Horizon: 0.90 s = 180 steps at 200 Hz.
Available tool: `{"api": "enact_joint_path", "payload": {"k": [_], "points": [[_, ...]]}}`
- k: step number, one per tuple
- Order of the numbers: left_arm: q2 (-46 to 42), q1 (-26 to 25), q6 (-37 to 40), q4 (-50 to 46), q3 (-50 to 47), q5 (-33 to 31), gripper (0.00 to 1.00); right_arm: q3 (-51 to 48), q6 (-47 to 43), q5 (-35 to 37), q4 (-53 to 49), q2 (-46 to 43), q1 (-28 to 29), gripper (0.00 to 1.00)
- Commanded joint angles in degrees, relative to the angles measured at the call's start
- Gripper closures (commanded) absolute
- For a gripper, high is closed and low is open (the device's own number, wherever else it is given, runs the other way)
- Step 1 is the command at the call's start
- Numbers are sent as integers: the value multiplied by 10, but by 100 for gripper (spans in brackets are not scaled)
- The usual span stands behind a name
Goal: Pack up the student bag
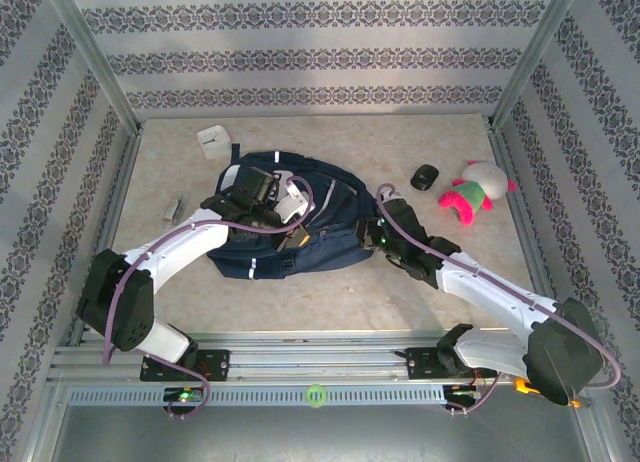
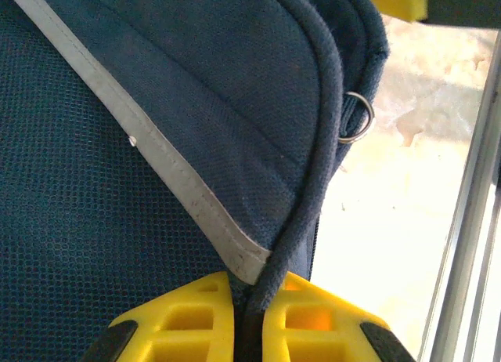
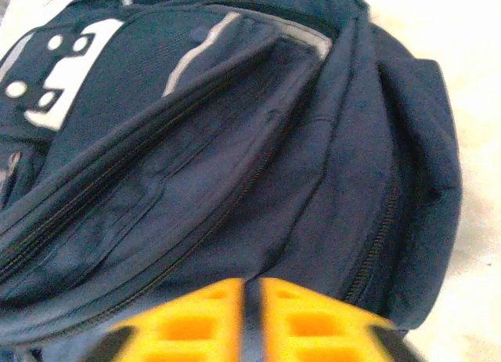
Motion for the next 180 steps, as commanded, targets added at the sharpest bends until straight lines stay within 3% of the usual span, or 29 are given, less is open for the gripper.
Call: {"api": "enact_joint_path", "payload": {"k": [1,19,53,147,163,180], "points": [[-6,2,-53,-14,6,42,98,-3,-28,-33,-6,-28,42,68],[-5,2,-97,9,-1,82,100,4,-25,5,-2,-39,95,61],[-4,1,-159,26,-12,117,100,20,0,49,10,-11,151,59],[25,1,-213,-8,10,148,100,99,-21,111,28,114,168,59],[27,2,-210,-9,11,155,100,107,-22,134,27,127,162,63],[28,1,-203,-18,15,154,100,118,-16,160,1,134,153,74]]}}
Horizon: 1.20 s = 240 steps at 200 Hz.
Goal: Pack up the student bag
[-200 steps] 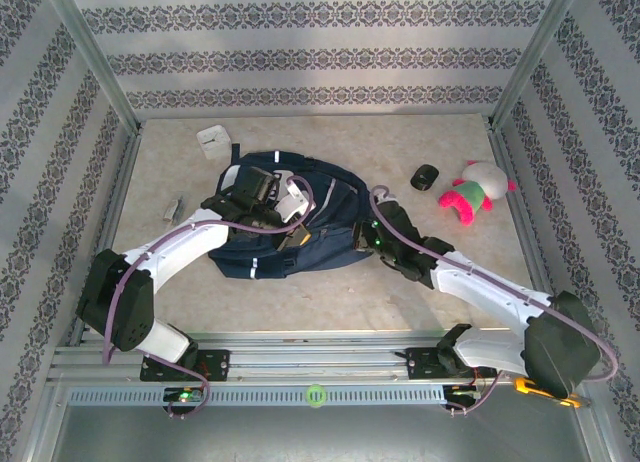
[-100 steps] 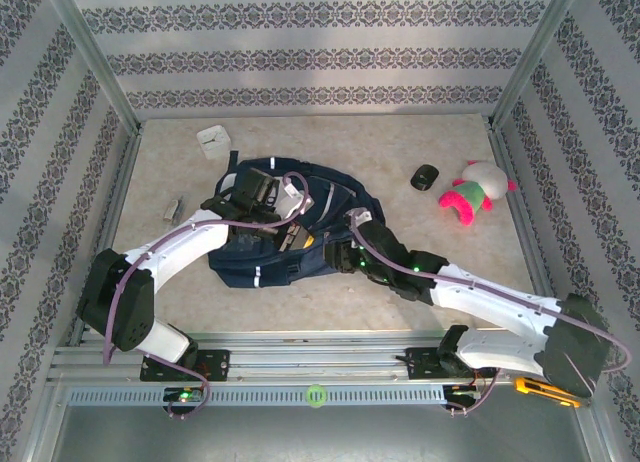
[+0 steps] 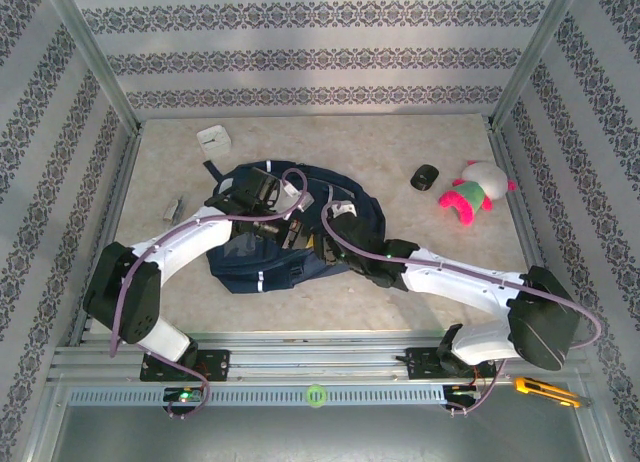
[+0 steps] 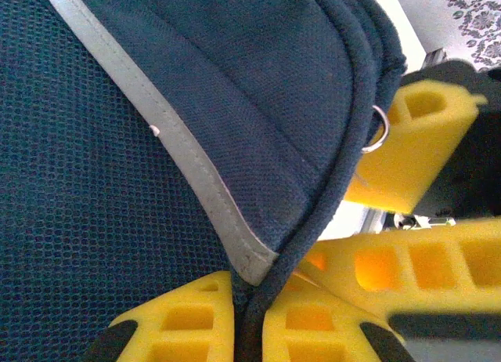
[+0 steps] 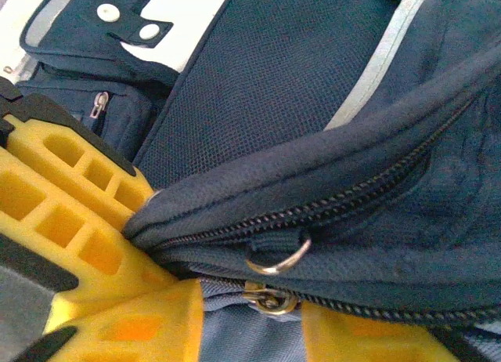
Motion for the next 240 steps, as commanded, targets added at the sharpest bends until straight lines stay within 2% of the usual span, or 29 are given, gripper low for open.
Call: {"api": "enact_joint_path", "payload": {"k": [1,28,58,92,109,121,149,240], "points": [[2,-3,-22,-33,16,55,100,31,-2,73,0,15,-10,75],[3,-3,-7,-51,22,49,100,18,9,81,-9,6,-28,86],[2,-3,-4,-53,22,44,100,0,18,68,-18,-7,-51,92],[4,-3,-2,-55,24,39,100,-12,23,57,-31,-20,-76,92],[5,-3,0,-57,25,39,100,-14,25,51,-39,-22,-85,85],[5,-4,1,-57,26,40,100,-16,23,47,-39,-22,-90,85],[4,-2,7,-64,30,37,100,-19,18,42,-38,-23,-98,91],[4,-2,22,-78,30,23,100,-48,-5,-4,-50,-59,-165,92]]}}
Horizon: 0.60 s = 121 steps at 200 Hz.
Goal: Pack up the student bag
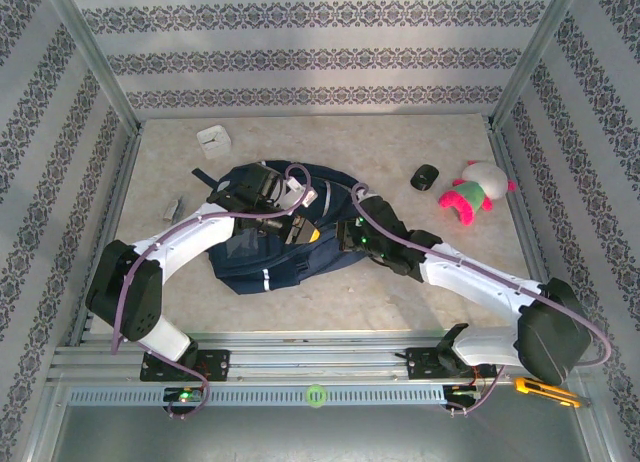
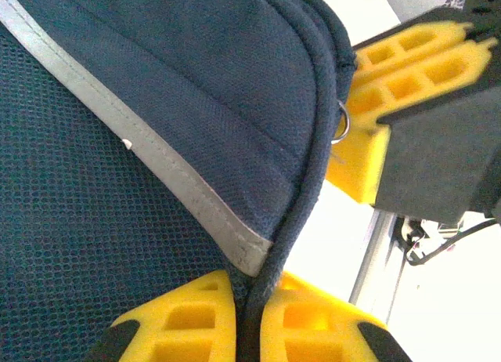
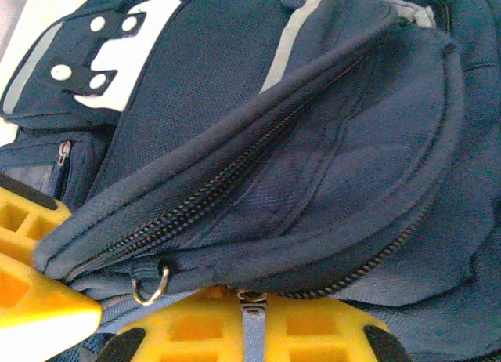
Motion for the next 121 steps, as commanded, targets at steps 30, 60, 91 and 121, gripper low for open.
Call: {"api": "enact_joint_path", "payload": {"k": [30,60,91,121], "points": [[-5,-1,7,-87,8,33,100,-25,-24,54,-27,-6,-62,92],[-6,-2,5,-83,9,36,100,-24,-48,-4,6,-1,-61,75],[-8,-2,4,-79,10,43,100,-18,-67,-15,23,8,-58,67],[-8,-2,3,-76,9,46,100,-8,-110,-28,42,16,-39,65]]}}
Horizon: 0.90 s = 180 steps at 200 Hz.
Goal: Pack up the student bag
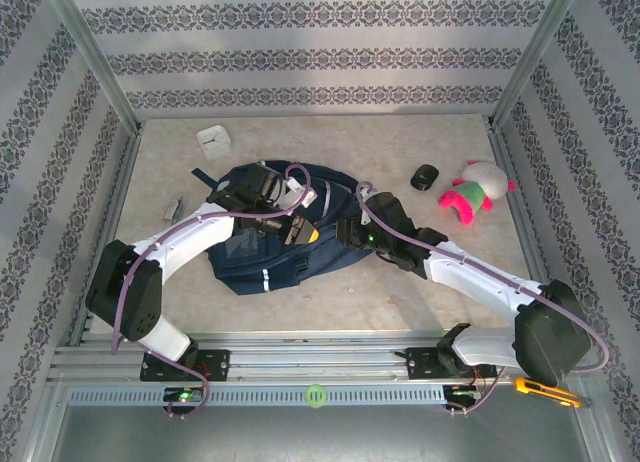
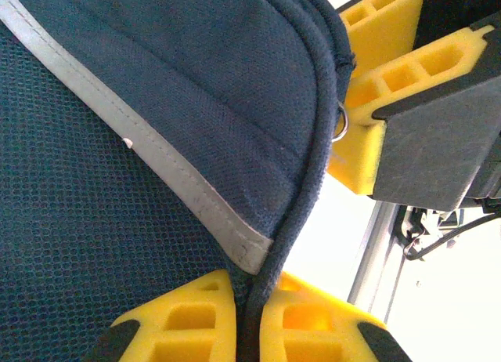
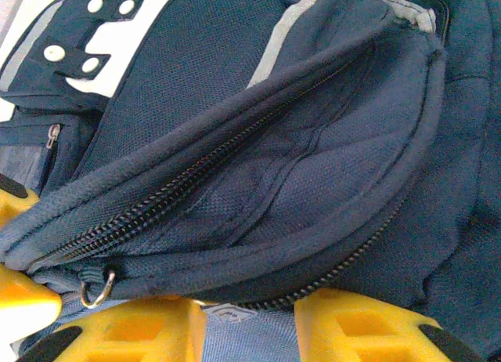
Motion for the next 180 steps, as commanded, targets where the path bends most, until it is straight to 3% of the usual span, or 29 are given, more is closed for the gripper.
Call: {"api": "enact_joint_path", "payload": {"k": [1,17,35,63,85,108,133,154,180], "points": [[-8,-1,0,-69,8,44,100,6,-46,35,27,15,2,65],[-7,-2,-2,-66,6,43,100,16,-63,48,23,18,16,68],[-7,-1,-6,-60,5,41,100,27,-35,129,-16,19,22,78],[-8,-2,-6,-61,2,37,100,-8,2,148,-17,-15,0,78],[-5,-1,-3,-64,4,36,100,-35,-12,111,8,-42,-15,77],[-1,-2,-6,-60,6,42,100,-58,-63,-21,82,-32,-32,74],[0,-2,-8,-57,7,44,100,-38,-104,-100,97,8,-38,75],[-3,-1,-3,-61,7,39,100,-18,-130,-136,90,28,-40,87],[-3,-2,22,-98,17,-13,100,-10,-136,-118,45,14,-54,100]]}}
